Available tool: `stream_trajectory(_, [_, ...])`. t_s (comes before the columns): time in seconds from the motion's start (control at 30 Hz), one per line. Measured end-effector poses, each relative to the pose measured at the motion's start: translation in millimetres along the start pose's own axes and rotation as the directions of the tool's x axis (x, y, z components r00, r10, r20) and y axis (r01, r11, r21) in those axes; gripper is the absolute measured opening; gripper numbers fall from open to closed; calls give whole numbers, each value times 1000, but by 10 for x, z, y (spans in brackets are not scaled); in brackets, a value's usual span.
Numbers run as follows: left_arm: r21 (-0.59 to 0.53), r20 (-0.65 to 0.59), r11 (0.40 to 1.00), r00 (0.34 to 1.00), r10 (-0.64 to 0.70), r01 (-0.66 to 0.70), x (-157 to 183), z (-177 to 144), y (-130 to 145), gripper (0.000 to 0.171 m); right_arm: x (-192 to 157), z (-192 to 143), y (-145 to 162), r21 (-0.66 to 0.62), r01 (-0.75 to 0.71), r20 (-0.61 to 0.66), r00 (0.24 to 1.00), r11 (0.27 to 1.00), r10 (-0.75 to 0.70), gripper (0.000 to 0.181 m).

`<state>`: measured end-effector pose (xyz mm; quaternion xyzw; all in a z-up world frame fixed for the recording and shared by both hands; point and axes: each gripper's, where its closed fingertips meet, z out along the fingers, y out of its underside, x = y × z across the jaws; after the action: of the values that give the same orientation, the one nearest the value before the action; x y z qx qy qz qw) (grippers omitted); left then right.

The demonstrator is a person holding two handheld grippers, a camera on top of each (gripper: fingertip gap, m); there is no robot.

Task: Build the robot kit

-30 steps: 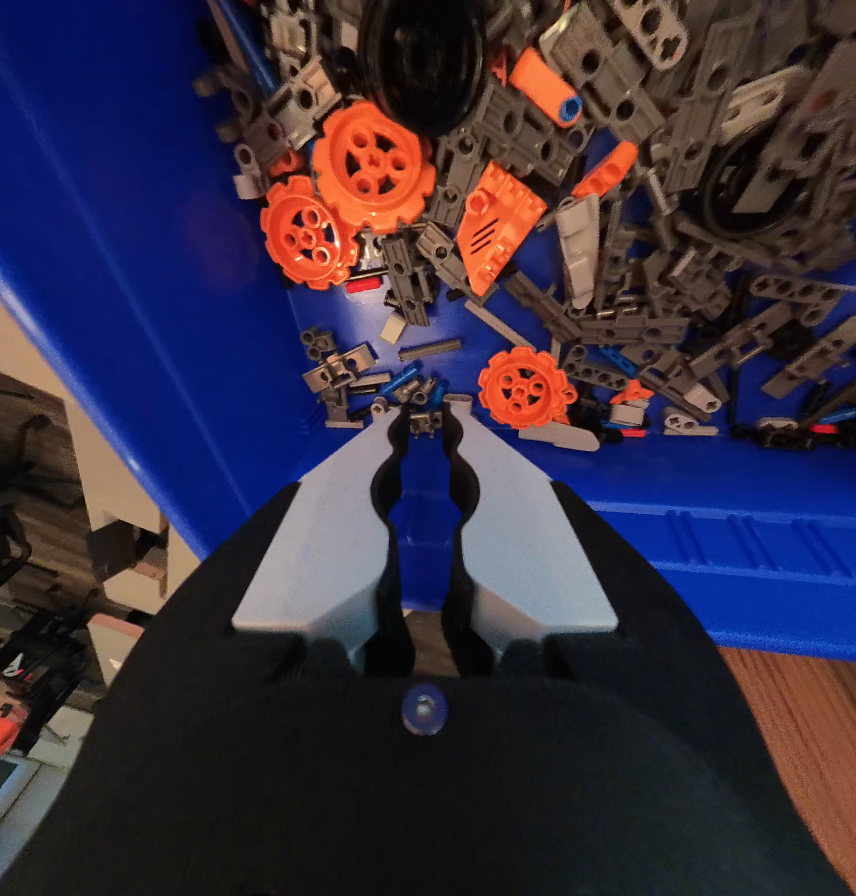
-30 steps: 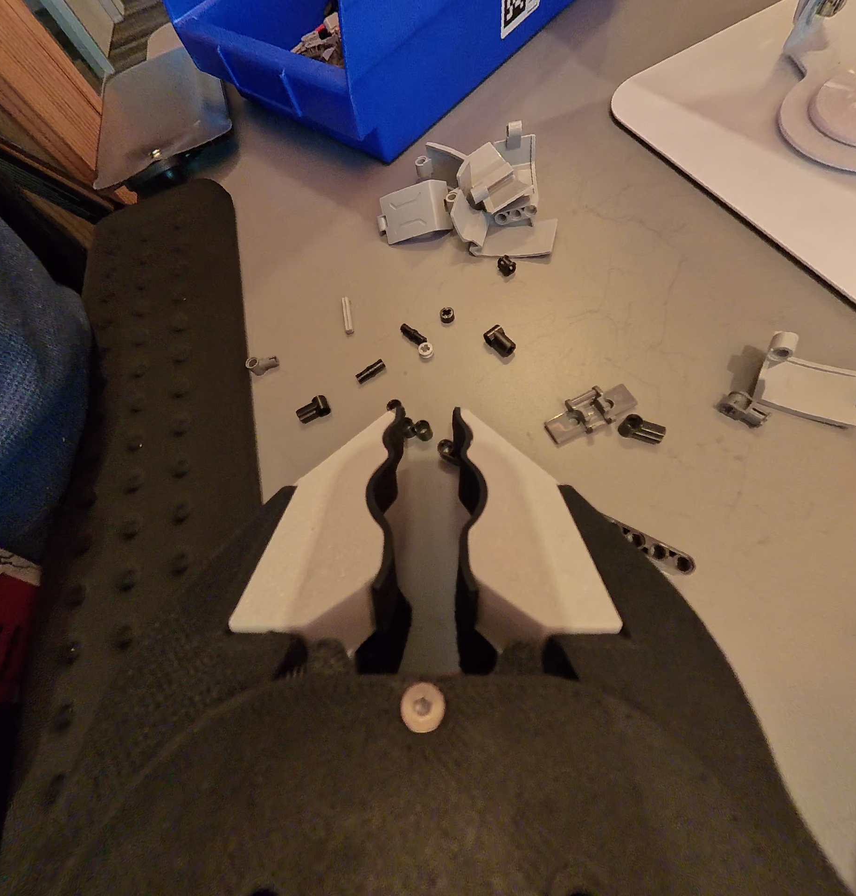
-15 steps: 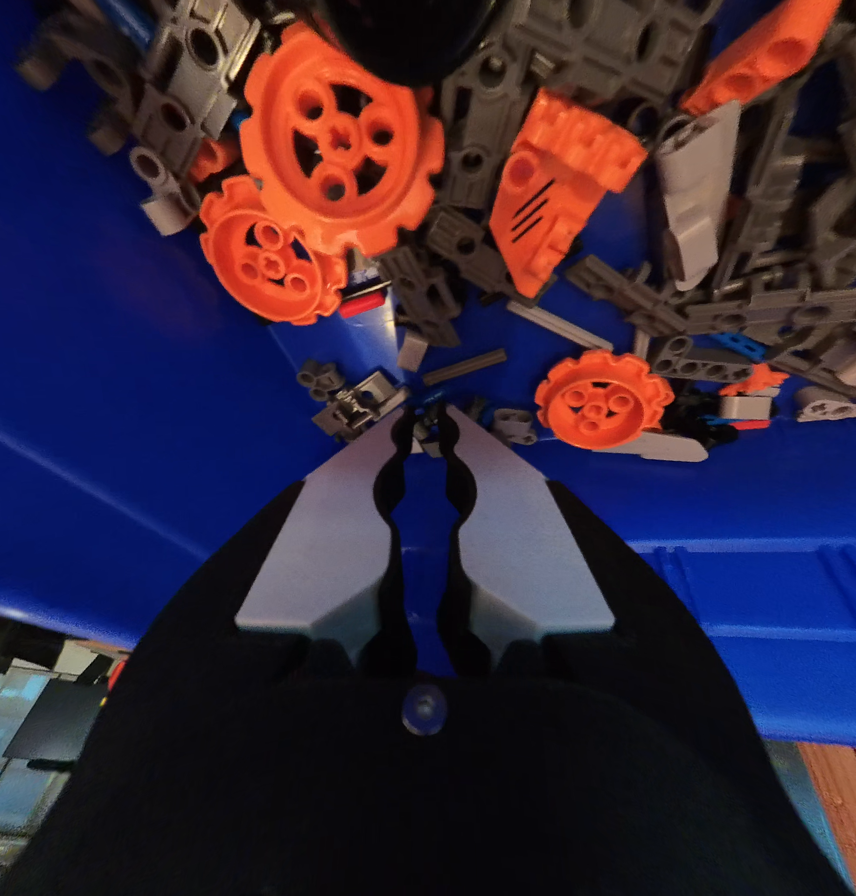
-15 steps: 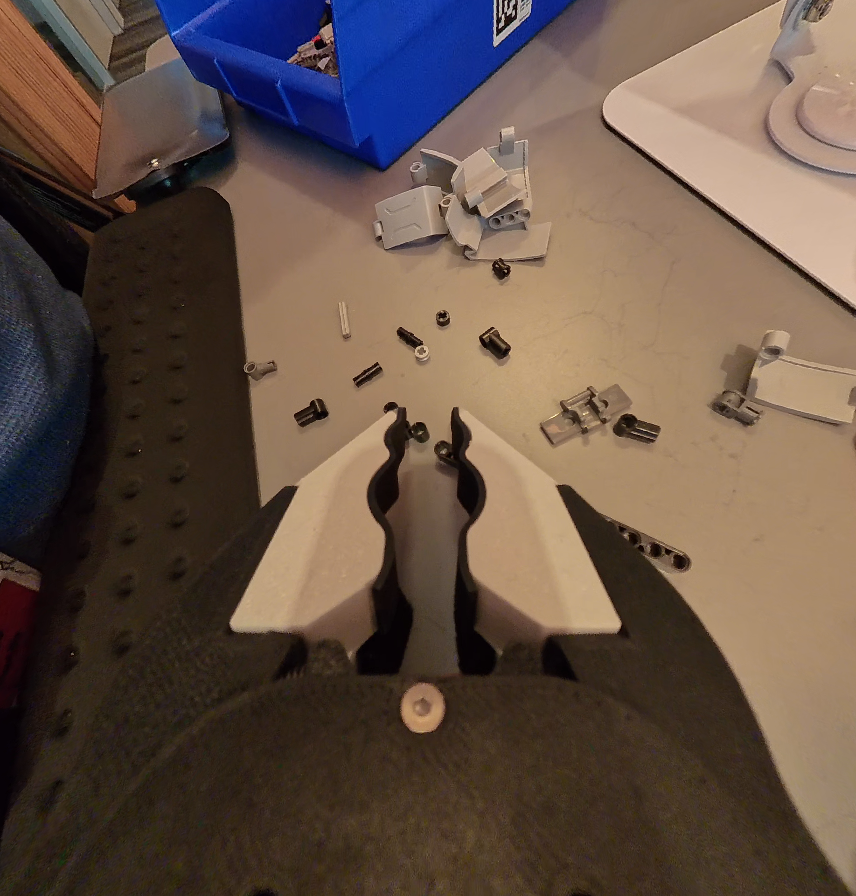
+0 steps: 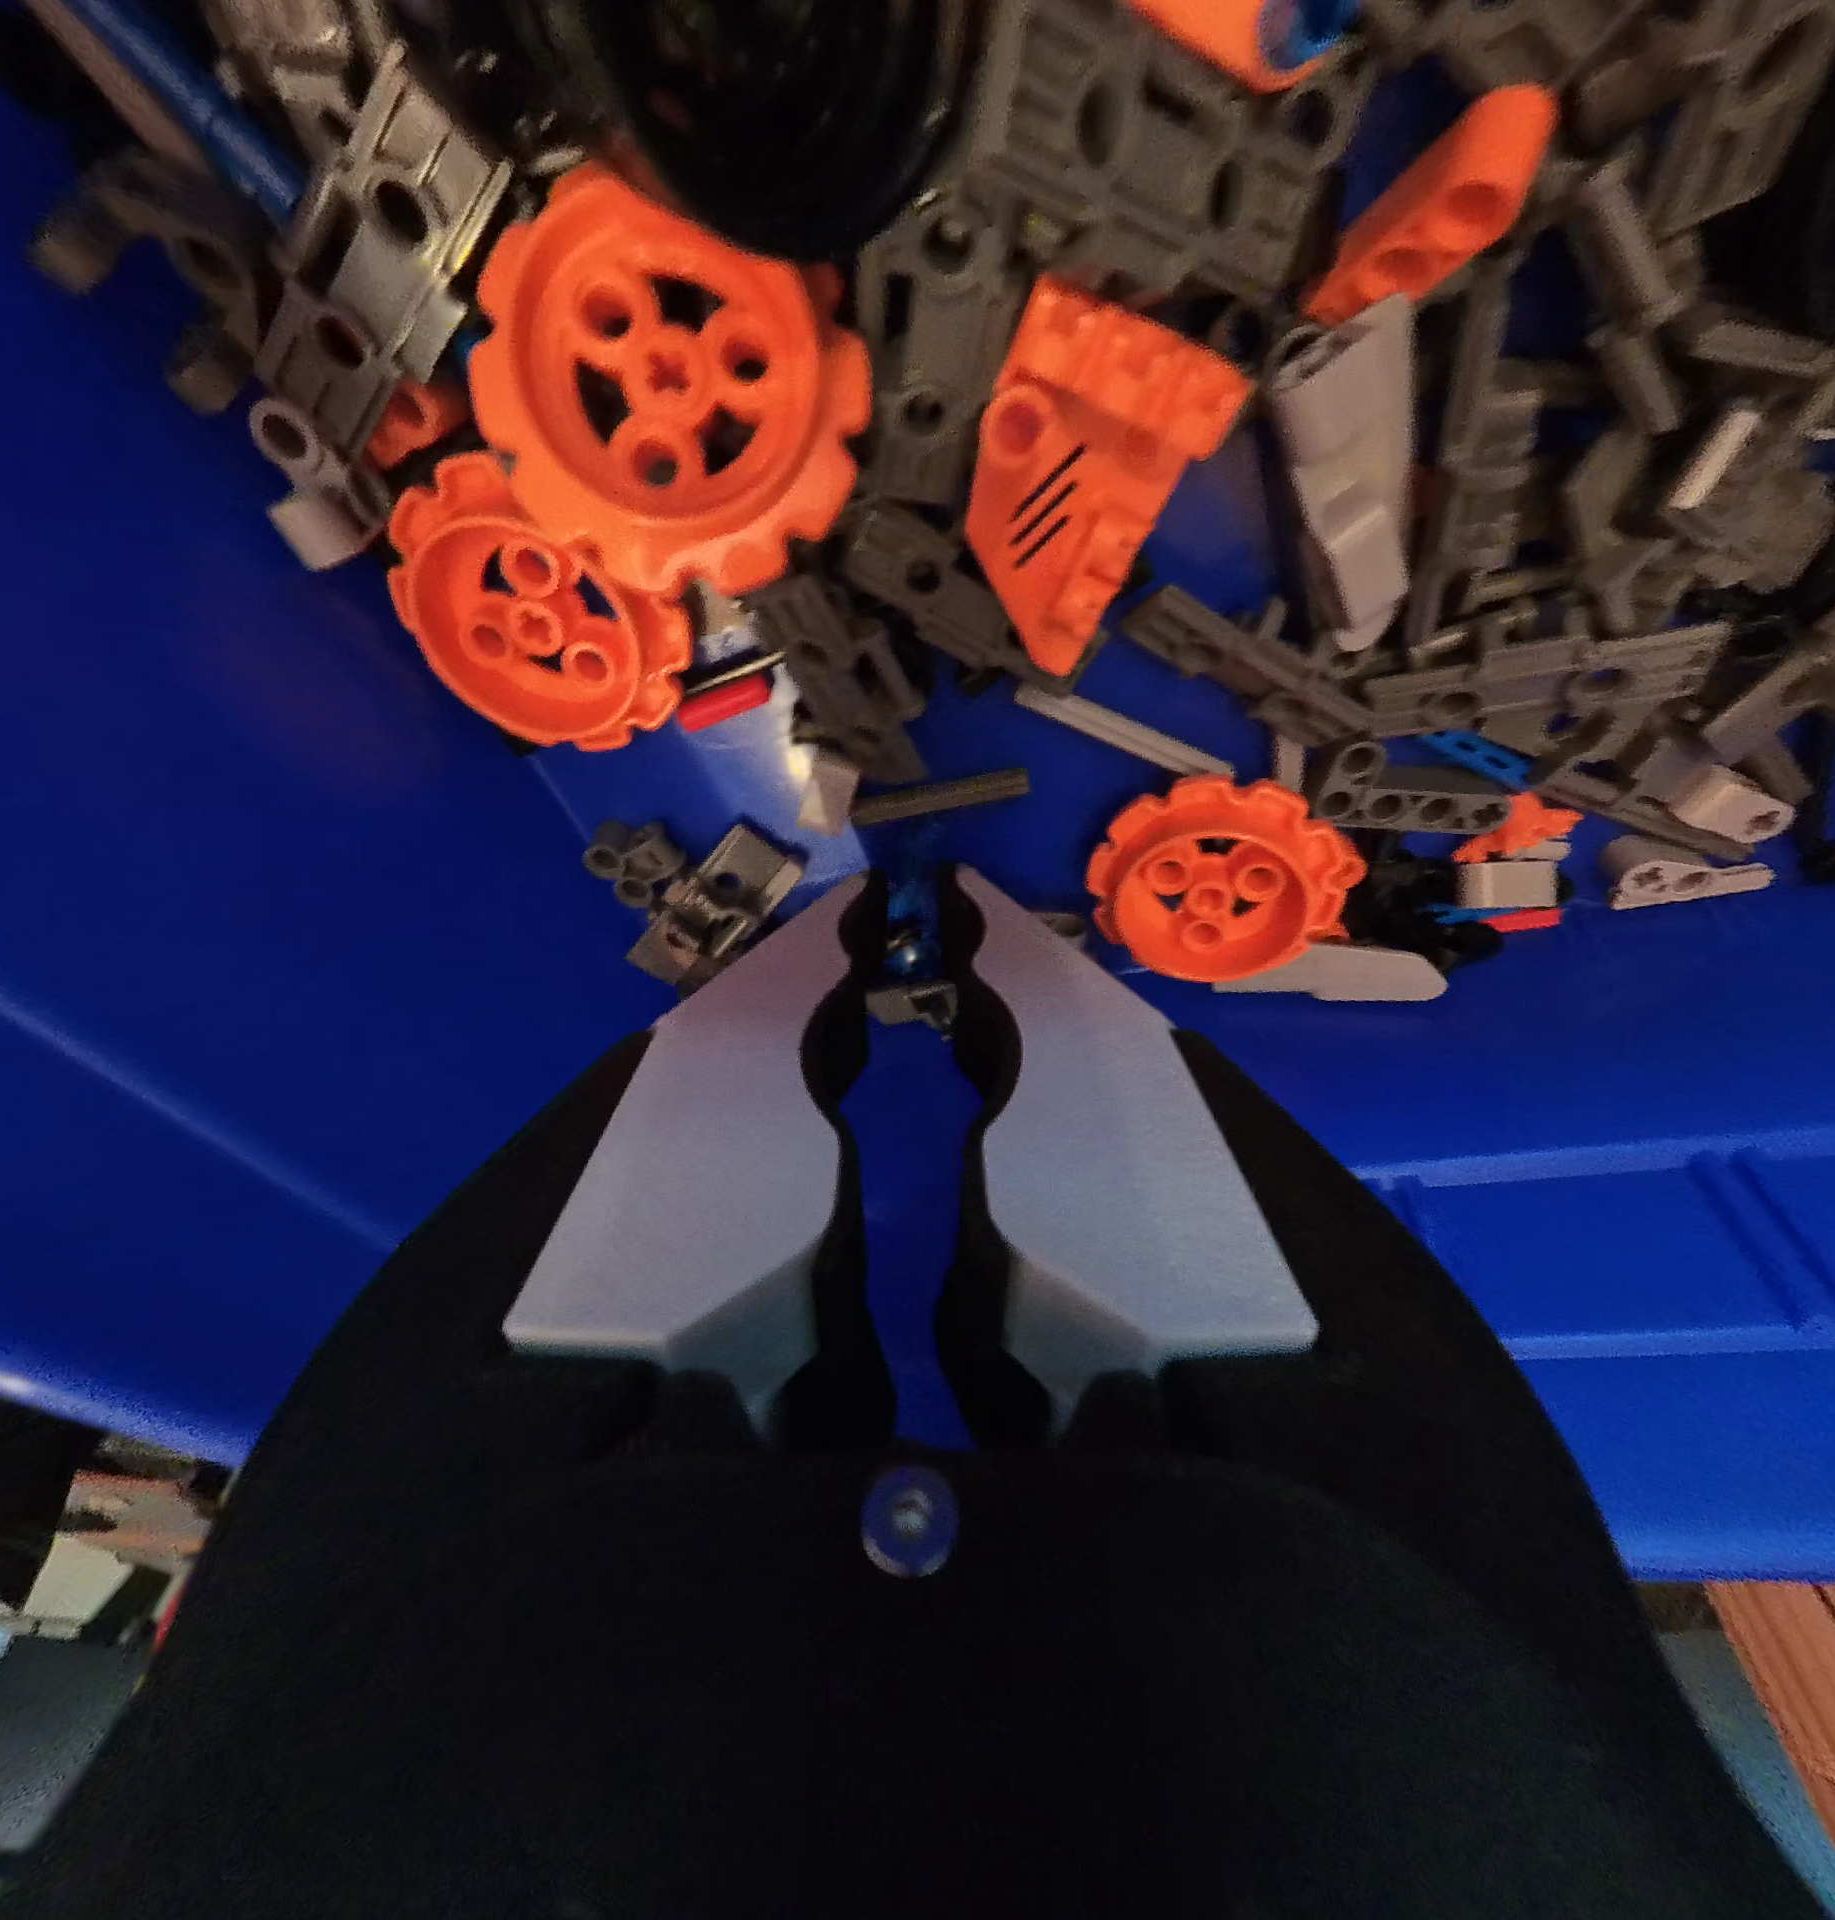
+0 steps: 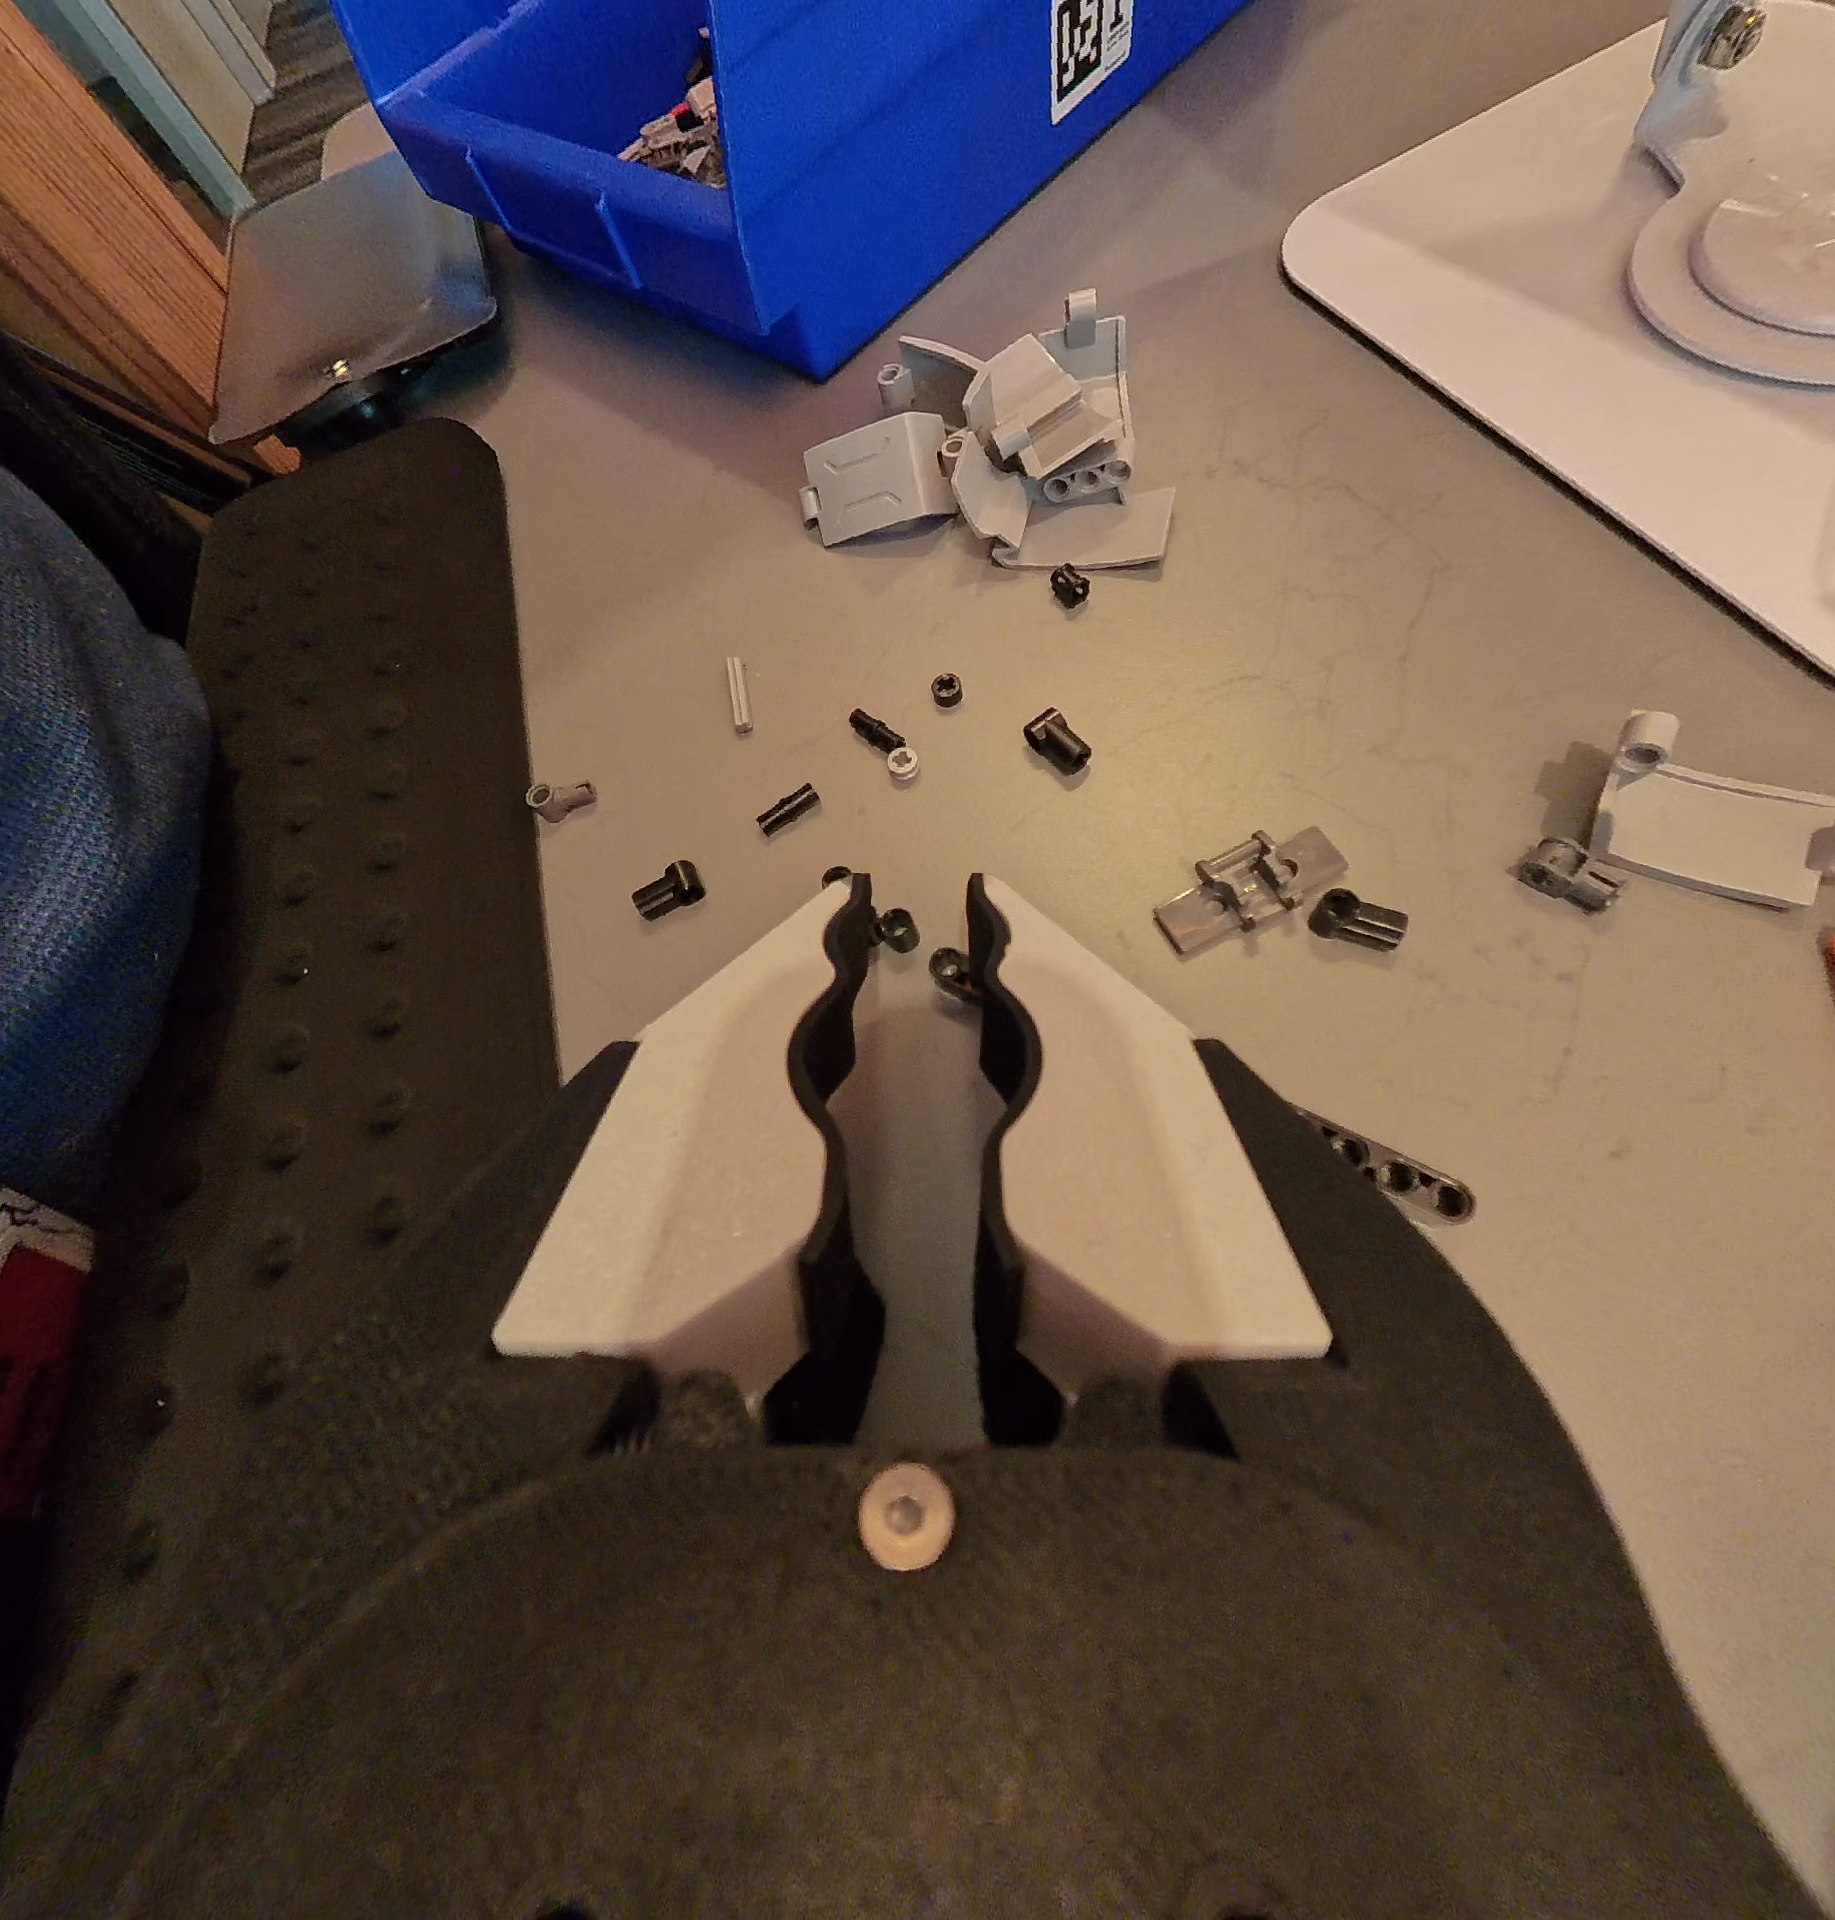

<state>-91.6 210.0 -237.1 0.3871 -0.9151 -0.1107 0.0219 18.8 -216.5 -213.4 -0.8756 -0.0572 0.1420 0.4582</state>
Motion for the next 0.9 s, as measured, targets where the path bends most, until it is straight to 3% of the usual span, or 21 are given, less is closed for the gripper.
stream_trajectory(0.4, [43,19,999,1000,-4,3,18,-15,-39,4,-1,1,-2,0,-1,0,1000,1000,1,16])
stream_trajectory(0.53, [84,37,995,998,-57,54,2,-257,-4,4,-2,-3,-8,4,-2,3,1000,1000,2,16])
stream_trajectory(0.63, [180,40,981,996,-79,70,112,-665,-120,4,-4,-5,-10,6,0,2,1000,1000,0,16])
stream_trajectory(0.73, [335,60,942,998,-20,-1,412,-1265,-526,4,0,-13,-22,14,-3,2,1000,1000,3,16])
stream_trajectory(0.83, [456,113,876,987,117,-156,891,-1768,-1139,4,3,-18,-28,19,-4,1,1000,1000,4,16])
stream_trajectory(0.9, [563,89,798,976,201,-215,1313,-1967,-1650,4,1,-18,-29,20,1,-2,1000,1000,-1,17])
